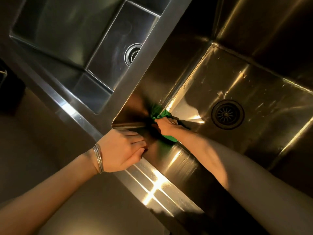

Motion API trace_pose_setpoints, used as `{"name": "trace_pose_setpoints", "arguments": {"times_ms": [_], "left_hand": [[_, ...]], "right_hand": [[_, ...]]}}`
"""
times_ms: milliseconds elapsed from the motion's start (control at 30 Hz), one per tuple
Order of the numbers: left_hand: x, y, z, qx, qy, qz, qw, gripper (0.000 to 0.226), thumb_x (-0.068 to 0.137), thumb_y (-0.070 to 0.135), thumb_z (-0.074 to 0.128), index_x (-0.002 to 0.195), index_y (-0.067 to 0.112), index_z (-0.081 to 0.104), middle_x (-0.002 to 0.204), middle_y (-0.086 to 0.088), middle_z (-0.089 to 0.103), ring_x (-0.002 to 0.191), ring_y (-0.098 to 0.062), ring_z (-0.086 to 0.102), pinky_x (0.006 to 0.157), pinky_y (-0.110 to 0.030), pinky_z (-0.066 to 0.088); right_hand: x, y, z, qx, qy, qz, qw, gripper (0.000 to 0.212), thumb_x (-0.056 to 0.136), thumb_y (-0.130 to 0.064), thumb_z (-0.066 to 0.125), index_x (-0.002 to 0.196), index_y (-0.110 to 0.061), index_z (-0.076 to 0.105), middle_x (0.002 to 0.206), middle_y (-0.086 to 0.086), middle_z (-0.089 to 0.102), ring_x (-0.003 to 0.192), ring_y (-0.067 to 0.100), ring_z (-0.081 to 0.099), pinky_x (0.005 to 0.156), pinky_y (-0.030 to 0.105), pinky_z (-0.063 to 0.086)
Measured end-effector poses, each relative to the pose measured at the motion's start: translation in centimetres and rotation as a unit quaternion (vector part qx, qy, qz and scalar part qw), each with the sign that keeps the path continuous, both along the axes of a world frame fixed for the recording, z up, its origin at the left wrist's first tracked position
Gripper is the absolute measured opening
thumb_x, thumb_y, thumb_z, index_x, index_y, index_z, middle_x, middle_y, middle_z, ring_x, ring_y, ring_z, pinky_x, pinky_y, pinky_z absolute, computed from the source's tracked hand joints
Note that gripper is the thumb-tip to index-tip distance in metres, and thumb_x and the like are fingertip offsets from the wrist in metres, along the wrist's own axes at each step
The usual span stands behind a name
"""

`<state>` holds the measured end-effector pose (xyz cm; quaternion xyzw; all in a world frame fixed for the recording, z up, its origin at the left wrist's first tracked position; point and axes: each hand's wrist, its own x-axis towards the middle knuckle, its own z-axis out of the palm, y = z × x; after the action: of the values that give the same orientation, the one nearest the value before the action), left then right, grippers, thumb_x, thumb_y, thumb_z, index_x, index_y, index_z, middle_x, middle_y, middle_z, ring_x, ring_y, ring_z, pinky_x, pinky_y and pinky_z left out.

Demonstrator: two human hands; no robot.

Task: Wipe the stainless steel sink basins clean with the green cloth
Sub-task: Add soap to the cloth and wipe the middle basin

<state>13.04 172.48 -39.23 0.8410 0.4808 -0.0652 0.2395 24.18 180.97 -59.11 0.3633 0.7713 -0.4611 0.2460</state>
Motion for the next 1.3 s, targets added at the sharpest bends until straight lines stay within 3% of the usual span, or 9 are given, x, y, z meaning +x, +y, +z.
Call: {"name": "trace_pose_setpoints", "arguments": {"times_ms": [167, 433, 567, 667, 800, 900, 1033, 1167, 1300], "left_hand": [[0.0, 0.1, 0.0, 0.013, -0.001, -0.001, 1.000, 0.058, 0.098, 0.036, 0.015, 0.084, 0.016, 0.068, 0.077, 0.001, 0.065, 0.065, -0.016, 0.060, 0.060, -0.027, 0.052], [0.0, 0.0, 0.1, 0.016, -0.008, 0.007, 1.000, 0.062, 0.099, 0.039, 0.012, 0.088, 0.018, 0.069, 0.080, 0.002, 0.068, 0.068, -0.014, 0.064, 0.063, -0.027, 0.054], [0.1, 0.0, 0.1, 0.027, -0.007, 0.000, 1.000, 0.066, 0.099, 0.039, 0.009, 0.088, 0.016, 0.070, 0.079, 0.001, 0.068, 0.066, -0.016, 0.065, 0.059, -0.030, 0.055], [-0.1, 0.1, -0.1, 0.039, -0.008, 0.002, 0.999, 0.068, 0.099, 0.041, 0.008, 0.087, 0.016, 0.070, 0.078, 0.000, 0.069, 0.063, -0.018, 0.065, 0.057, -0.031, 0.056], [-0.3, -0.3, -0.6, 0.040, -0.017, 0.003, 0.999, 0.070, 0.098, 0.044, 0.005, 0.088, 0.018, 0.070, 0.079, 0.002, 0.068, 0.061, -0.015, 0.064, 0.053, -0.032, 0.054], [-0.5, 0.0, -0.6, 0.064, -0.018, -0.015, 0.998, 0.071, 0.098, 0.044, 0.004, 0.087, 0.019, 0.070, 0.077, 0.005, 0.068, 0.059, -0.011, 0.062, 0.052, -0.026, 0.053], [-0.4, 0.1, -0.4, 0.061, -0.022, -0.013, 0.998, 0.065, 0.098, 0.043, 0.007, 0.109, 0.022, 0.068, 0.086, 0.003, 0.072, 0.068, -0.011, 0.068, 0.061, -0.023, 0.054], [-0.3, 0.0, -0.1, 0.060, -0.027, -0.007, 0.998, 0.063, 0.098, 0.045, 0.006, 0.124, 0.022, 0.058, 0.090, 0.000, 0.072, 0.069, -0.014, 0.069, 0.058, -0.025, 0.055], [0.1, 0.3, 0.0, 0.073, -0.024, -0.002, 0.997, 0.058, 0.097, 0.045, 0.008, 0.137, 0.020, 0.042, 0.096, -0.003, 0.068, 0.074, -0.016, 0.067, 0.063, -0.029, 0.055]], "right_hand": [[-1.5, 0.8, -0.8, 0.042, -0.087, 0.064, 0.993, 0.038, 0.098, -0.031, 0.038, 0.125, -0.009, 0.053, 0.129, 0.012, 0.053, 0.121, 0.033, 0.049, 0.091, 0.040, 0.042], [8.5, -3.8, -1.6, 0.010, -0.076, -0.014, 0.997, 0.053, 0.097, -0.046, 0.031, 0.117, -0.008, 0.061, 0.121, 0.017, 0.060, 0.114, 0.032, 0.055, 0.098, 0.034, 0.041], [11.3, -5.2, 0.2, -0.018, -0.031, -0.058, 0.998, 0.040, 0.094, -0.033, 0.050, 0.129, -0.016, 0.055, 0.130, 0.014, 0.055, 0.121, 0.031, 0.050, 0.101, 0.034, 0.038], [12.7, -3.8, 2.3, 0.012, 0.013, -0.027, 0.999, 0.055, 0.091, -0.037, 0.055, 0.142, -0.022, 0.040, 0.139, 0.013, 0.041, 0.129, 0.032, 0.039, 0.105, 0.034, 0.029], [14.3, -4.3, 2.6, -0.057, -0.046, -0.053, 0.996, 0.067, 0.090, -0.046, 0.049, 0.147, -0.018, 0.027, 0.150, 0.012, 0.028, 0.135, 0.029, 0.033, 0.105, 0.023, 0.022], [13.4, -5.0, 2.0, -0.065, -0.071, -0.105, 0.990, 0.067, 0.085, -0.051, 0.049, 0.142, -0.019, 0.035, 0.148, 0.015, 0.029, 0.135, 0.032, 0.032, 0.110, 0.034, 0.027], [14.3, -5.2, 3.9, -0.112, 0.002, -0.141, 0.984, 0.058, 0.084, -0.035, 0.064, 0.137, -0.020, 0.044, 0.141, 0.011, 0.042, 0.132, 0.028, 0.037, 0.108, 0.036, 0.032], [16.1, -5.9, 11.1, -0.122, 0.083, -0.182, 0.972, 0.055, 0.080, -0.044, 0.066, 0.130, -0.027, 0.051, 0.120, 0.004, 0.045, 0.113, 0.019, 0.047, 0.095, 0.027, 0.038], [13.9, -5.7, 15.8, -0.139, 0.187, -0.219, 0.947, 0.053, 0.078, -0.044, 0.070, 0.126, -0.027, 0.055, 0.124, -0.001, 0.041, 0.116, 0.012, 0.044, 0.101, 0.025, 0.035]]}}
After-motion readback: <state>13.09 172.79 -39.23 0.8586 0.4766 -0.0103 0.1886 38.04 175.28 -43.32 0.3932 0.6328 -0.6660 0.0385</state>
